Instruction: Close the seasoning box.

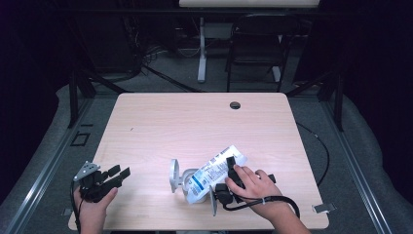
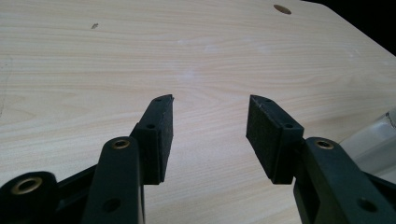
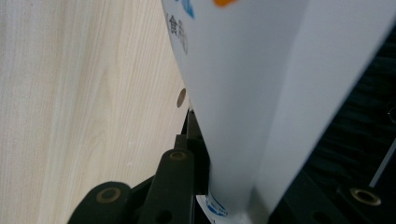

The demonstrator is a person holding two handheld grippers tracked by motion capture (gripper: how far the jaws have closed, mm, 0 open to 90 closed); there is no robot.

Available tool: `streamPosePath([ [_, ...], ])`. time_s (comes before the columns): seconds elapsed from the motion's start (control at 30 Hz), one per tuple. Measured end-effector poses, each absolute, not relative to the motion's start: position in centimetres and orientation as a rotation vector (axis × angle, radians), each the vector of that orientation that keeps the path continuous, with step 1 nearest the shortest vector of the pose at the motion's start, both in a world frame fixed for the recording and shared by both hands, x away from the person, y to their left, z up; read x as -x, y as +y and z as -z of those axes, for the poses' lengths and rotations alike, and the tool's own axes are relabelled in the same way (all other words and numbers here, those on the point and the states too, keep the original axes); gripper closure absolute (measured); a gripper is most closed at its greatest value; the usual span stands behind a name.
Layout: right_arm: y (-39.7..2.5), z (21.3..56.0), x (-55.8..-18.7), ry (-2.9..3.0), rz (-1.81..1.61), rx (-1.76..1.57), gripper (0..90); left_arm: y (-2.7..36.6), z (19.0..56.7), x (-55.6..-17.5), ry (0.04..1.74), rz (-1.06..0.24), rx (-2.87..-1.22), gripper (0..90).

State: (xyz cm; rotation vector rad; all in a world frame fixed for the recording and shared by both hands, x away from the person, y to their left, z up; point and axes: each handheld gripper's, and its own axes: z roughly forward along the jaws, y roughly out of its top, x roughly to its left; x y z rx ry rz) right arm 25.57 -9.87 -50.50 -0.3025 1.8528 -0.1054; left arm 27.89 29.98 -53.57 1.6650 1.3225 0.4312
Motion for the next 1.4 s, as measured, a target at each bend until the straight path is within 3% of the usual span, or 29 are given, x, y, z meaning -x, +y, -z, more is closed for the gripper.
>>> streamPosePath([
  [1.4,-10.55,50.67,-25.64,1.937,-0.007,0.187,81.7,30.05,53.69,-27.93,1.324,-0.429,-1.666,51.5],
])
